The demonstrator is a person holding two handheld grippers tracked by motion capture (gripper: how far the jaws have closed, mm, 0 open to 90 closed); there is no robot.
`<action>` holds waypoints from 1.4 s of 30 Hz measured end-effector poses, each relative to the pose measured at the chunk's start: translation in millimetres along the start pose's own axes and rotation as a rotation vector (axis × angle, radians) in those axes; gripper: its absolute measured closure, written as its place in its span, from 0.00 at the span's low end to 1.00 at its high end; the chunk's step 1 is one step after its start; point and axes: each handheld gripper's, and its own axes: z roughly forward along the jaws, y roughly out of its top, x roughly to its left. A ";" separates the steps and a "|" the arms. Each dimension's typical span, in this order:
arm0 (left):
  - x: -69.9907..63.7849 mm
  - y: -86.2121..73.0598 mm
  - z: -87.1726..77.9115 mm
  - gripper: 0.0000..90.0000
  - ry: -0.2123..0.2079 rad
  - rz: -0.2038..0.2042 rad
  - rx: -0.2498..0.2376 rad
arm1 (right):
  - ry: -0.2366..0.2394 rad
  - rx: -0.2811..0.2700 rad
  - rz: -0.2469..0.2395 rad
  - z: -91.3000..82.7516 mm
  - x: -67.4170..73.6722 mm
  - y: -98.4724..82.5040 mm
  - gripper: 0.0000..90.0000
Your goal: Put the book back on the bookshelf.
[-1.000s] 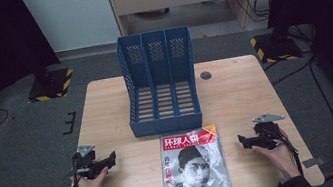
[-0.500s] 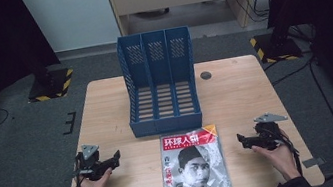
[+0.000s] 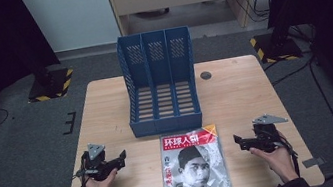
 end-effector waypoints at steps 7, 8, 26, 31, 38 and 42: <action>-9.3 0.6 0.1 0.15 -0.014 0.014 -0.002 | 0.018 -0.003 0.004 1.1 5.9 1.0 0.11; -10.7 0.8 0.3 0.15 -0.019 0.021 0.002 | 0.019 -0.004 0.004 1.2 6.7 1.0 0.11; -40.2 1.8 2.6 0.15 -0.084 0.060 0.004 | 0.078 -0.026 -0.015 5.6 23.0 -0.7 0.11; -44.8 1.4 3.5 0.15 -0.093 0.069 0.006 | 0.087 -0.021 -0.017 7.2 26.6 -1.6 0.11; -50.0 0.5 4.9 0.15 -0.111 0.077 0.016 | 0.106 -0.018 -0.015 9.3 31.5 -2.5 0.11; -54.1 0.5 5.7 0.15 -0.119 0.081 0.015 | 0.113 -0.014 -0.016 10.5 33.5 -2.8 0.11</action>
